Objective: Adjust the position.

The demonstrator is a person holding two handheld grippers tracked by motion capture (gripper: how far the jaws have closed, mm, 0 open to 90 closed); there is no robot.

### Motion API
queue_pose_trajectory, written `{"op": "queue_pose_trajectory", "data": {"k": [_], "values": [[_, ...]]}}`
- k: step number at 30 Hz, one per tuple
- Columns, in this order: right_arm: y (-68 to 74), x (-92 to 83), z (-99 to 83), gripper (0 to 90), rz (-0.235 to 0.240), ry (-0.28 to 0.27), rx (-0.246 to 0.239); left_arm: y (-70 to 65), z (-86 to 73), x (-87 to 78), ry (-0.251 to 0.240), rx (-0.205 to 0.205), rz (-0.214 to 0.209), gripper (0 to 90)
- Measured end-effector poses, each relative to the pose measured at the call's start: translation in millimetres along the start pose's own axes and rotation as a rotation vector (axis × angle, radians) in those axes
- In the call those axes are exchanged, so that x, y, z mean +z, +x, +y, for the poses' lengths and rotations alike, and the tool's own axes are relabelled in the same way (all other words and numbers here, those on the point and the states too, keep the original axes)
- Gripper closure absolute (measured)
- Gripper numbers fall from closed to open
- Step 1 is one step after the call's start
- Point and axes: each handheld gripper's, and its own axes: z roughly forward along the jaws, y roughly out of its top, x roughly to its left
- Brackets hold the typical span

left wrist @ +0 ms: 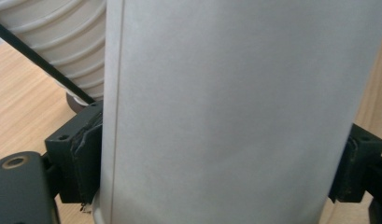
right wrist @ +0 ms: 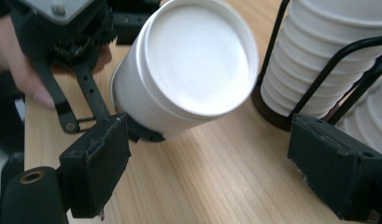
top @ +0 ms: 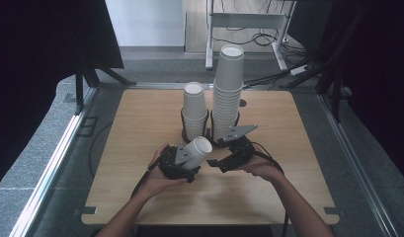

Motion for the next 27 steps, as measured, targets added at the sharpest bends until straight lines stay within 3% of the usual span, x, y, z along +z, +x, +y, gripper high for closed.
{"op": "queue_pose_trajectory", "data": {"k": [7,16,21,25,27], "values": [[-1.6,5.8,13.6,9.7,-0.004,0.149,-0.074,-2.5,4.6,2.8,0.019,0.043,0.025,11.6],[-1.6,18.1,38.2,7.4,0.022,0.383,-0.212,-12.5,12.5,9.3,0.053,0.126,0.051,11.6],[-3.1,25.9,41.8,7.2,0.037,0.454,-0.243,-18.2,16.0,11.5,0.057,0.171,0.065,11.6],[-6.4,28.6,43.7,8.3,0.086,0.455,-0.246,-22.0,17.7,13.6,0.063,0.199,0.07,11.6],[-6.1,29.5,43.1,9.0,0.099,0.49,-0.248,-25.6,18.5,14.8,0.063,0.223,0.078,11.6]]}}
